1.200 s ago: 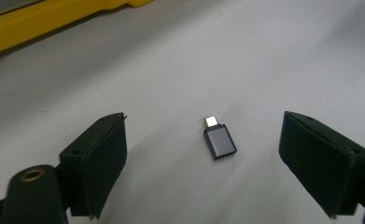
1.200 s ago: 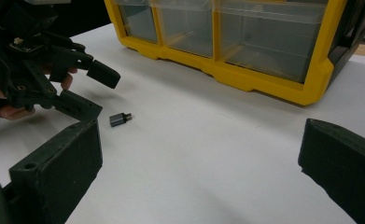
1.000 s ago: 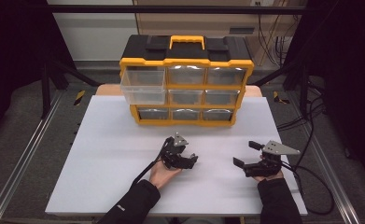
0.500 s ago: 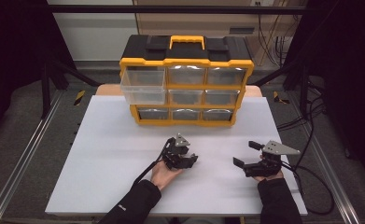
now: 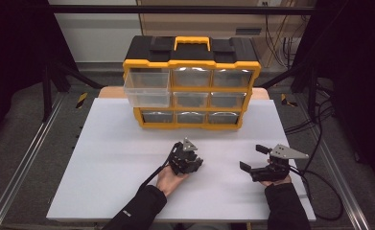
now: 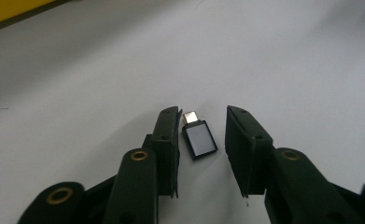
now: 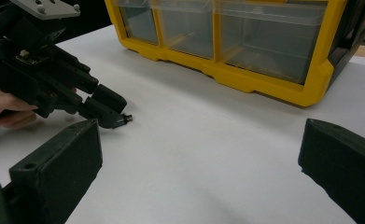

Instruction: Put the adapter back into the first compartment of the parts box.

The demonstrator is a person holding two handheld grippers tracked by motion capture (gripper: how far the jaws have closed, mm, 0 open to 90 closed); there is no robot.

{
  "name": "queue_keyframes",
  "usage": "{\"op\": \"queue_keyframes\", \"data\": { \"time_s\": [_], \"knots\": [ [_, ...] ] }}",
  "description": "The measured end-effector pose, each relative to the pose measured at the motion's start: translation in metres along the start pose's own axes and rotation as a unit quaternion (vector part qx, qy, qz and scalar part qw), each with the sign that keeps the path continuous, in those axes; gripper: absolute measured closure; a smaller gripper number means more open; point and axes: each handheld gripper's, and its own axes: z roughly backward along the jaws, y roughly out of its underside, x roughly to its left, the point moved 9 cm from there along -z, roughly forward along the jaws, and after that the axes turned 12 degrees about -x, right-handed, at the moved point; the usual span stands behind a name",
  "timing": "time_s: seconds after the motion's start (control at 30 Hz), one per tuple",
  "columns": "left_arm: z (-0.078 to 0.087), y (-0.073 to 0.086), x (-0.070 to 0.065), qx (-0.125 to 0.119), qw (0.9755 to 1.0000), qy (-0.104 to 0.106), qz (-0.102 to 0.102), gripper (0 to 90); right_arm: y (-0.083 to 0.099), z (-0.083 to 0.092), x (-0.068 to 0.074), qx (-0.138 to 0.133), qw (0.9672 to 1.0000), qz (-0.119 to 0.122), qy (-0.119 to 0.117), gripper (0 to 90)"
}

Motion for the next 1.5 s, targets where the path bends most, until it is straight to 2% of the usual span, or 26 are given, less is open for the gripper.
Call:
{"op": "queue_keyframes", "data": {
  "time_s": [0.5,1.0,1.23,1.5],
  "knots": [
    [-0.002,0.002,0.001,0.011,0.9999,-0.007,-0.002,74.7,0.0,0.0,0.0,-0.001,1.0,0.002,0.0,0.2],
    [0.0,0.0,0.003,0.009,1.0,0.0,-0.003,75.6,-0.001,0.0,0.0,-0.002,1.0,0.001,0.0,0.2],
    [0.006,-0.004,0.002,0.0,1.0,0.005,-0.002,75.6,-0.001,0.0,0.0,-0.002,1.0,0.001,-0.001,0.2],
    [0.015,-0.008,0.0,-0.004,0.9999,0.012,-0.01,75.6,-0.001,0.0,0.0,-0.002,1.0,0.001,-0.001,0.2]
  ]
}}
